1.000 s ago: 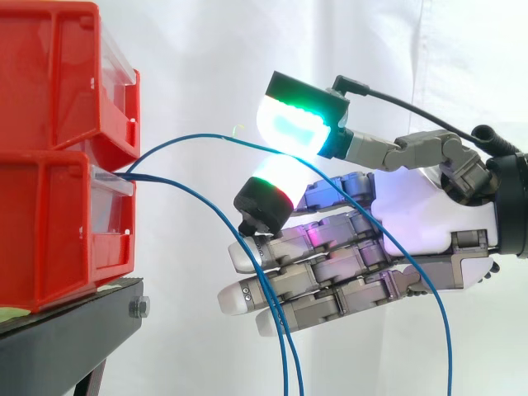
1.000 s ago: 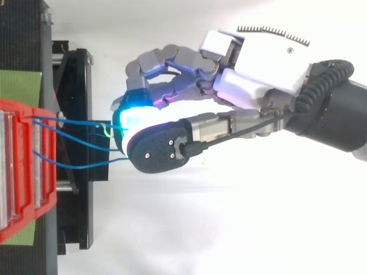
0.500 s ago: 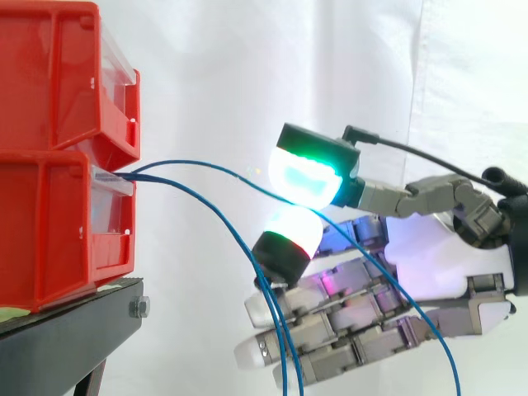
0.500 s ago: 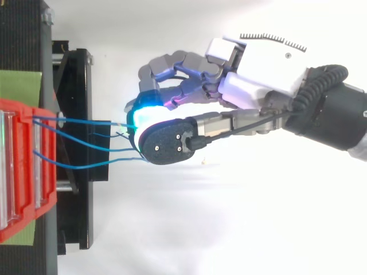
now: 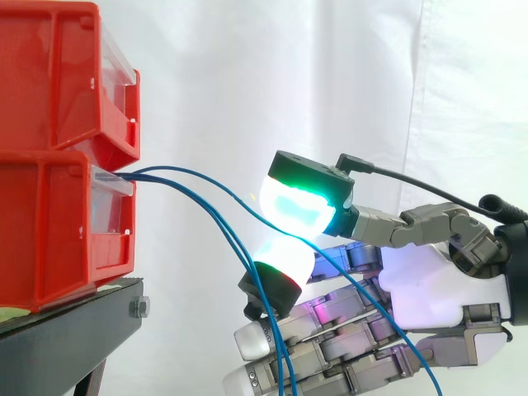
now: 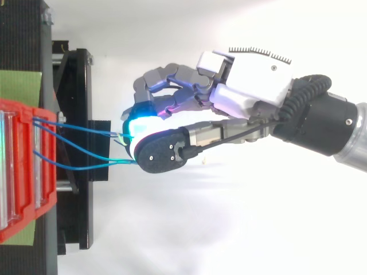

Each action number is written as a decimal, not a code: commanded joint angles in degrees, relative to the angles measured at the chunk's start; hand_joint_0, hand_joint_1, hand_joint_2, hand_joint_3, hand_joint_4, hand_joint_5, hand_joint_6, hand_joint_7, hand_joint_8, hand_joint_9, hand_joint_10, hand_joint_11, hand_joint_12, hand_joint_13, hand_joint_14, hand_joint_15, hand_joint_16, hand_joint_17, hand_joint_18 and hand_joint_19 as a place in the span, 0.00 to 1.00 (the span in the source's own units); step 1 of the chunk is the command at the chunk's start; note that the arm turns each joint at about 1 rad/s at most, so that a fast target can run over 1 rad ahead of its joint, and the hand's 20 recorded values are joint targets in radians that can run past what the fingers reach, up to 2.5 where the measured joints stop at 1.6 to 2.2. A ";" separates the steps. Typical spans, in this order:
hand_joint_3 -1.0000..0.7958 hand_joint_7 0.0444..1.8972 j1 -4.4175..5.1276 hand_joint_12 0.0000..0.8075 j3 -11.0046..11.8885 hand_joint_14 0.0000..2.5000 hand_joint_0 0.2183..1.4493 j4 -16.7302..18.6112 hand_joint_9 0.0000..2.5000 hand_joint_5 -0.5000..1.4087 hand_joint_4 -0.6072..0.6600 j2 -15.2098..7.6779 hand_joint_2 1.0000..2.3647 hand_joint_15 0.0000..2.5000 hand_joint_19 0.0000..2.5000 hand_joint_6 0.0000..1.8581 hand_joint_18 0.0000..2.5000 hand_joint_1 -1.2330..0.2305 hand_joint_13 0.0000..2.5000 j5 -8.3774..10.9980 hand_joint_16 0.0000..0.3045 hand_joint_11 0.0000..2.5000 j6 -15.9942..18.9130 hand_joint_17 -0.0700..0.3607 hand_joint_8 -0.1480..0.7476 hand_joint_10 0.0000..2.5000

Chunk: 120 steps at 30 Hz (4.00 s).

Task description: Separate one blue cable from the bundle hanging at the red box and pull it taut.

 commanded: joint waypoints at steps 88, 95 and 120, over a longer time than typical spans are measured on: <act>0.44 0.68 0.70 0.37 2.65 0.62 0.38 -4.75 0.37 0.15 0.52 0.06 0.02 0.59 0.53 0.49 0.41 0.37 0.34 5.68 0.10 0.57 -2.87 0.32 0.46 0.45; 0.44 0.67 0.43 0.39 2.65 0.90 0.38 -4.75 0.37 0.15 0.53 0.06 0.02 0.56 0.81 0.49 0.48 0.36 0.29 5.59 0.08 0.54 -2.87 0.29 0.46 0.52; 0.43 0.65 1.14 0.40 0.54 1.00 0.39 -5.19 0.32 0.15 0.53 0.59 0.02 0.58 0.94 0.49 0.55 0.36 0.28 7.26 0.09 0.52 -2.87 0.30 0.47 0.81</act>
